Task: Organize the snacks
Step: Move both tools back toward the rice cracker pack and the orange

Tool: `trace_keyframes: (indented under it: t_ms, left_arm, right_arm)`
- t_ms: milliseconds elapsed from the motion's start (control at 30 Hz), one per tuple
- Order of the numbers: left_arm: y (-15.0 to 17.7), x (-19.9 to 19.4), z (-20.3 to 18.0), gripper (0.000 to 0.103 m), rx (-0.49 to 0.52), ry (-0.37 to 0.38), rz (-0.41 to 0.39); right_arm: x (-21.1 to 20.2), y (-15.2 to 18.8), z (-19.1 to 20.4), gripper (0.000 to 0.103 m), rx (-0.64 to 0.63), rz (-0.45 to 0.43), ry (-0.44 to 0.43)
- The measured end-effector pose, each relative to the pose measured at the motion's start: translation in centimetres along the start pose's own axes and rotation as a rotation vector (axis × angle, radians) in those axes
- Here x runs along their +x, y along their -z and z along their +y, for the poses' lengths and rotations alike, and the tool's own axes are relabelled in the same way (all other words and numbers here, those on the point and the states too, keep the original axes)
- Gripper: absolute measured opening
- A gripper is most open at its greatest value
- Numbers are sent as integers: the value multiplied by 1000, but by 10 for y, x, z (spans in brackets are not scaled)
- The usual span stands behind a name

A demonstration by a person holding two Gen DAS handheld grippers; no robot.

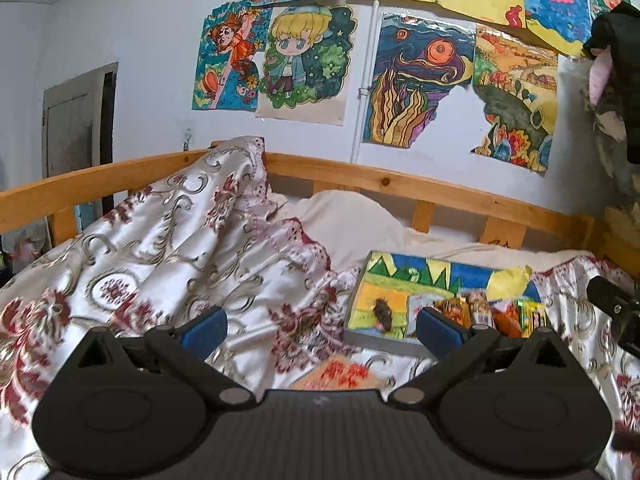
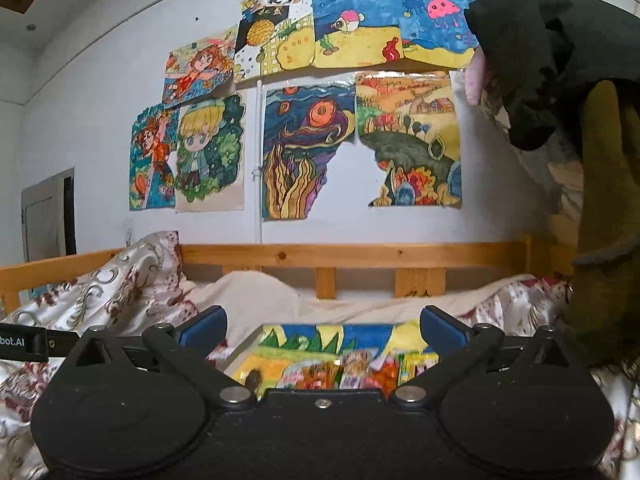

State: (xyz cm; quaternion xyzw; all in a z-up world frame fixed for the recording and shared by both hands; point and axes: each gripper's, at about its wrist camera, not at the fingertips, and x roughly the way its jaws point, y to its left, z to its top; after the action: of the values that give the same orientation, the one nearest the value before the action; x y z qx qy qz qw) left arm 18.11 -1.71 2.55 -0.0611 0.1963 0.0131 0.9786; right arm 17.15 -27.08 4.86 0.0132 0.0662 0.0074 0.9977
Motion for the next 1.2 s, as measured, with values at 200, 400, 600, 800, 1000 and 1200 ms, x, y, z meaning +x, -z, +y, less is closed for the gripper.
trace_keyframes:
  t_ms: [200,400,600,800,1000,1200]
  left_arm:
    - [21,-24,12,102,21,8,19]
    - [38,-31,21,102,19,13,48]
    - [51,-32,25,102,41,8,74]
    - [61,-30,27,102,52,17,106]
    - [71,-26,27,102,60,18,149]
    - [74,-26,25,102,68,15,158]
  right_arm:
    - [-33,12,8,102,2,46,0]
    - [-53,32,19,102,-7,117,-5]
    - [-58,45,27,102,14,206,-33]
    - [-54,56,31,102,25,286,-32]
    - [-46,65,33,102,30,343,-31]
    - [-42,69,33,102,45,382,-39]
